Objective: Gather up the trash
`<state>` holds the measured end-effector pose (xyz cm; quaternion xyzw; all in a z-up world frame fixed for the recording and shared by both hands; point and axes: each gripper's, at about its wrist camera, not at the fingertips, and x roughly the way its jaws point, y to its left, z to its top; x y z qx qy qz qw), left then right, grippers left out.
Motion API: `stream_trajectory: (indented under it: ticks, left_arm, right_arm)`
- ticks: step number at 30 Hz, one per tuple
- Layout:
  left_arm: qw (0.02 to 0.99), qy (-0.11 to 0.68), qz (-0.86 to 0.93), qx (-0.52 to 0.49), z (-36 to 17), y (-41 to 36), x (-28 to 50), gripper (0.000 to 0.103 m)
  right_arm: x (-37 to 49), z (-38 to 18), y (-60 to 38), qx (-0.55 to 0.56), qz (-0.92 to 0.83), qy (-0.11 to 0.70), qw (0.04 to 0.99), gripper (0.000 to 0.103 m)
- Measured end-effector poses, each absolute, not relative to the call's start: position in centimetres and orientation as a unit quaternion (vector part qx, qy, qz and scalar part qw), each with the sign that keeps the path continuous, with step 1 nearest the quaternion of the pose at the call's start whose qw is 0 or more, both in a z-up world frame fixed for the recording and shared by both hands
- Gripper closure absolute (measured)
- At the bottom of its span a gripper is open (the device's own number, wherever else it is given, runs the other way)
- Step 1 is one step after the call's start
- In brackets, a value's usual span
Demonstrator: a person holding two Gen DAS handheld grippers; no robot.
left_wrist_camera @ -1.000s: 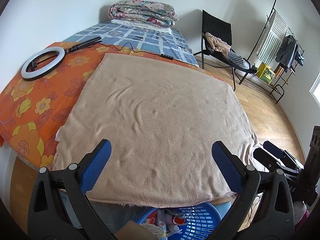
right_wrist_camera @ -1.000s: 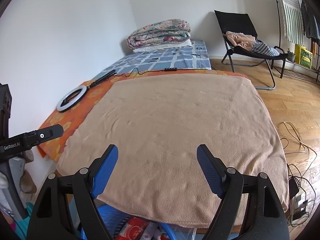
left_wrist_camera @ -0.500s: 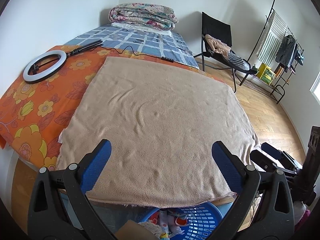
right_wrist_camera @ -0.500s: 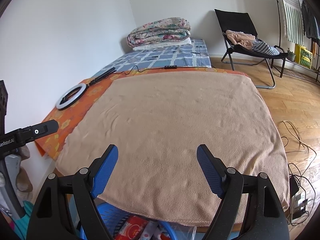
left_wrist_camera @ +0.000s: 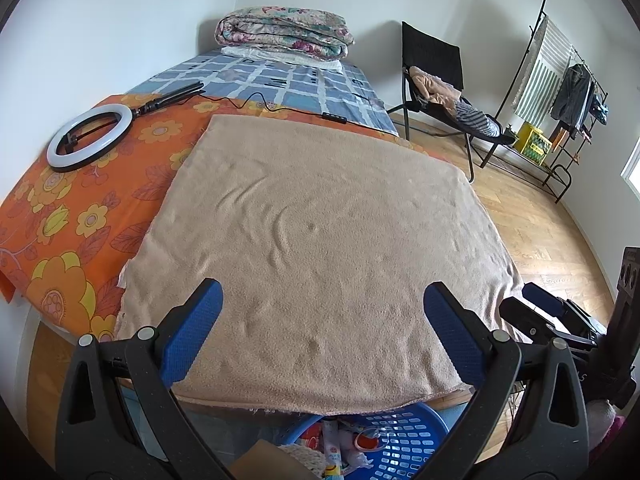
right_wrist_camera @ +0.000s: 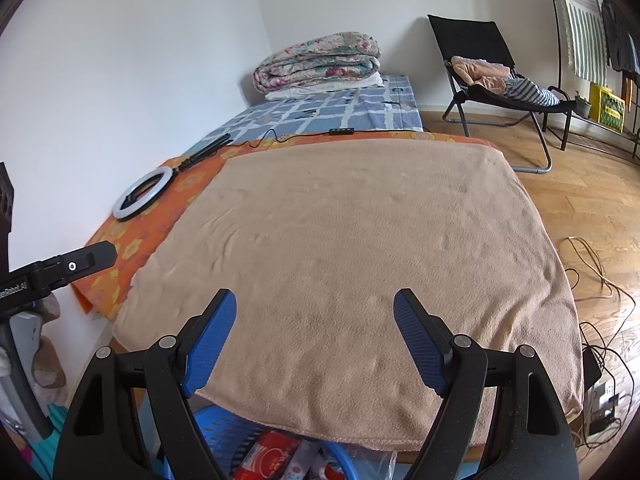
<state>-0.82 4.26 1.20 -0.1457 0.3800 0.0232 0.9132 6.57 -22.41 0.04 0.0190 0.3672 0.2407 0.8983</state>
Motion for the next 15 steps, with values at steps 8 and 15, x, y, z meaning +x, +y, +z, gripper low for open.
stream_trajectory:
  ticks: [8, 15]
  left_arm:
    - [0.914, 0.38, 0.023, -0.143, 1.21, 4.22, -0.85, 0.001]
    - [0.913, 0.381, 0.024, -0.144, 1.16, 4.17, -0.91, 0.001]
  right_arm:
    - [6.42, -0.05, -22.12, 0.02, 0.241, 0.369, 0.898, 0.022]
    - [6.31, -0.17, -22.02, 0.021, 0.241, 0.371, 0.896, 0.022]
